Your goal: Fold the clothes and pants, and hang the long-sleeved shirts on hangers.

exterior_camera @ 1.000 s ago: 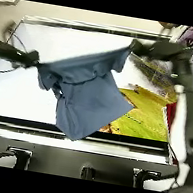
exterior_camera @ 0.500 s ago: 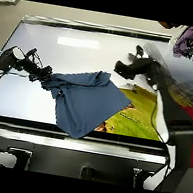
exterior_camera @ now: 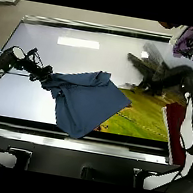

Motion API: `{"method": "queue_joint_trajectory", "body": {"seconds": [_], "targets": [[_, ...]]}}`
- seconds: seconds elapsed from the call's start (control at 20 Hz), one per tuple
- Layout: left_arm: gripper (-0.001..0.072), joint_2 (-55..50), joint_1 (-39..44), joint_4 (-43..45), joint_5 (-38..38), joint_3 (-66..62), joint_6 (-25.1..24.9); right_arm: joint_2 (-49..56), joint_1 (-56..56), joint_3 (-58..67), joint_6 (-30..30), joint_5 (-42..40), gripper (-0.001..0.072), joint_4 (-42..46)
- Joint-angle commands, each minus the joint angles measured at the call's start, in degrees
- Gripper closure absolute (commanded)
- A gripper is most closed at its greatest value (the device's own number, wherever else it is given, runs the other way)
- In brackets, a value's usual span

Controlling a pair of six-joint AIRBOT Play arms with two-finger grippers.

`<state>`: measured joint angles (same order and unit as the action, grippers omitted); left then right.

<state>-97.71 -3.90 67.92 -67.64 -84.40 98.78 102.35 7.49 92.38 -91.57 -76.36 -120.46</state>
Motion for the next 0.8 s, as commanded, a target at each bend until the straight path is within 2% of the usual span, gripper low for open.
{"method": "queue_joint_trajectory", "body": {"seconds": [0.0,0.25,0.3,0.35,0.4,0.45,0.6,0.75], "targets": [[0.0688,-0.02,0.00,-0.02,-1.07,-0.07,-1.03,-0.63,0.68,-9.55,-3.21,1.49,0.0229,-2.89],[0.0688,-0.04,0.00,0.00,-1.60,-0.07,-1.05,-0.61,-2.75,-15.87,-4.44,9.16,0.0237,-6.34],[0.0688,-0.04,0.00,0.00,-1.57,-0.07,-1.05,-0.61,-3.69,-16.04,-4.50,10.03,0.0258,-6.34],[0.0688,-0.04,0.00,0.00,-1.60,-0.07,-1.05,-0.63,-4.59,-16.04,-4.50,11.17,0.0367,-6.40],[0.0687,-0.04,0.00,0.00,-1.57,-0.07,-1.05,-0.63,-5.16,-16.02,-4.46,12.33,0.0510,-6.38],[0.0688,-0.04,0.00,0.00,-1.60,-0.07,-1.05,-0.63,-5.18,-15.85,-4.42,13.09,0.0684,-6.36],[0.0688,-0.02,0.00,0.00,-2.01,-0.07,-1.25,-0.63,-2.12,-9.25,-0.92,13.49,0.0682,-3.19],[0.0688,-0.04,0.07,-0.02,-2.01,-0.07,-1.25,-0.33,2.05,4.02,3.28,15.96,0.0683,2.36]]}}
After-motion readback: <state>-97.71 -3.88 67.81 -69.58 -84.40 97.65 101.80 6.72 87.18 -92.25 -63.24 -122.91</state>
